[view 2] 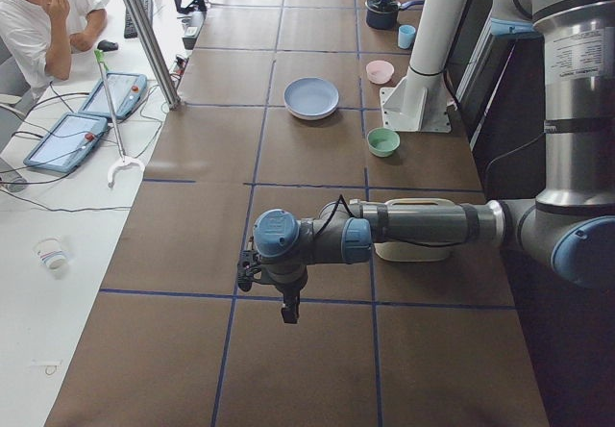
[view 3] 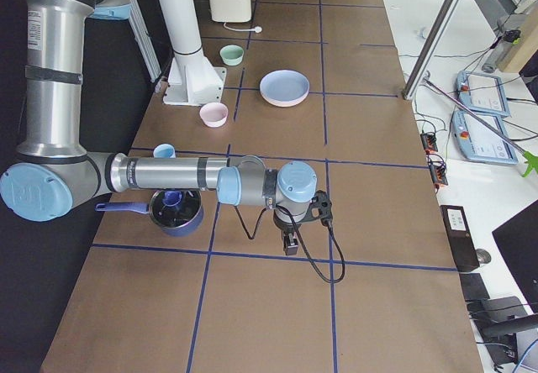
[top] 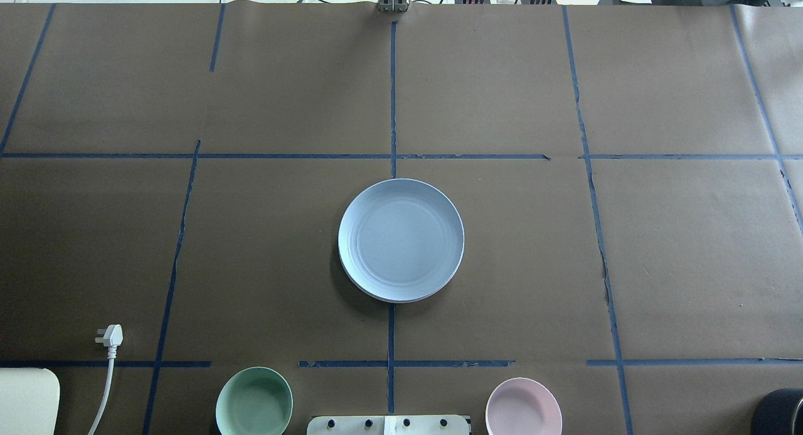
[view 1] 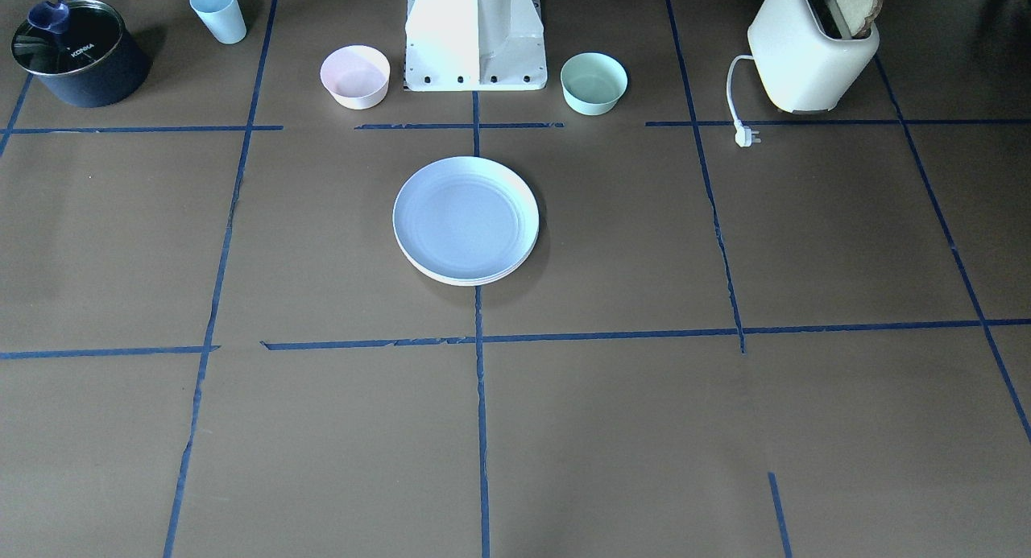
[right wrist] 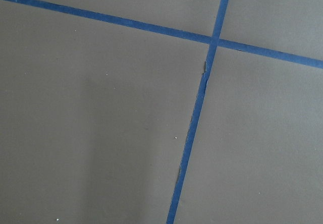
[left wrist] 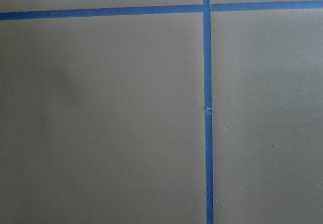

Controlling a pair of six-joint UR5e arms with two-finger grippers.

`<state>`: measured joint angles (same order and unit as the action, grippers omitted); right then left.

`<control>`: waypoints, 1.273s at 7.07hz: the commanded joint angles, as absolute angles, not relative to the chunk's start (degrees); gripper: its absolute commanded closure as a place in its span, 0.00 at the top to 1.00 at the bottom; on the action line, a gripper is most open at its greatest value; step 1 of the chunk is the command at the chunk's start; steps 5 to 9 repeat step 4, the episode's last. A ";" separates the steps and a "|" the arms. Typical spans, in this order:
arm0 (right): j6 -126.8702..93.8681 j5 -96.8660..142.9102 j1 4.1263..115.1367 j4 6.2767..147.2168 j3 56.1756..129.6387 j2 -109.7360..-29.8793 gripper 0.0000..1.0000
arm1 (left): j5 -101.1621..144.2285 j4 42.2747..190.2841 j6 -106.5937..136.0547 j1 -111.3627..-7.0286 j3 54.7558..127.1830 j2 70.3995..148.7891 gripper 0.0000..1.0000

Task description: Stack three plates with pink and blue

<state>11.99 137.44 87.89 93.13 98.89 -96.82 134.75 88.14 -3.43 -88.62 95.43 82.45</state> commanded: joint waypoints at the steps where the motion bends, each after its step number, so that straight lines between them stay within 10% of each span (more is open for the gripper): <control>1: 12.13 137.11 87.89 92.99 98.88 -96.86 1.00 | 134.82 88.15 -3.60 -88.59 95.62 82.53 1.00; 9: 12.22 137.02 87.89 92.90 99.58 -97.91 1.00 | 134.82 88.07 -3.78 -88.68 96.15 81.65 1.00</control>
